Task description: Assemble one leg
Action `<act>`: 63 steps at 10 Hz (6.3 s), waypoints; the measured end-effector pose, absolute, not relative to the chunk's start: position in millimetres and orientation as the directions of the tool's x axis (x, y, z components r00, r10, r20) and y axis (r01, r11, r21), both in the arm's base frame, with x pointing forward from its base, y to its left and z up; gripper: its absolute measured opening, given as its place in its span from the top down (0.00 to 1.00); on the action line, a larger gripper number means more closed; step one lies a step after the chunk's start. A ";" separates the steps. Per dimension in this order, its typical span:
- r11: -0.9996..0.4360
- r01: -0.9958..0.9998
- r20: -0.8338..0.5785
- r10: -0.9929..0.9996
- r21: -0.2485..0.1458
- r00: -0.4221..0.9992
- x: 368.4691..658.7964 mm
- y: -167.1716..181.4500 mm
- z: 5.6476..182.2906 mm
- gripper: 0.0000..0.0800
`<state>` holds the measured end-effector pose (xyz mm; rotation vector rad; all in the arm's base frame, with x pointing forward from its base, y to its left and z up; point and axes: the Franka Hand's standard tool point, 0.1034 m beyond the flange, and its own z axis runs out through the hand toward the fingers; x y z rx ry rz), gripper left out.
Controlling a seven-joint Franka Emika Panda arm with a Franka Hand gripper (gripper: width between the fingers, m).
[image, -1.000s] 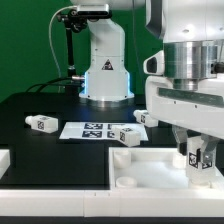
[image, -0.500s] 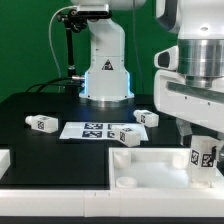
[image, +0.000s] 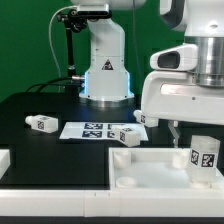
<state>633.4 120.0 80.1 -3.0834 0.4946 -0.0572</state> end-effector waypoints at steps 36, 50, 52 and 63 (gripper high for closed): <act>-0.998 -0.044 0.149 -0.052 -0.055 0.987 643.2 110.5 81.0 0.22; -0.138 -0.981 -0.052 -0.988 -0.134 0.146 636.5 109.6 78.3 0.64; -0.081 -0.988 -0.069 -0.993 -0.131 0.091 636.2 109.8 78.1 0.64; -0.750 -0.655 0.030 -0.660 -0.095 0.751 630.9 116.8 71.9 0.19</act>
Offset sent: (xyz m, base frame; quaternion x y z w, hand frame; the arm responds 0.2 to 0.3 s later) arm 0.0000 0.0000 0.0000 0.0000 0.0000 0.0000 1.0000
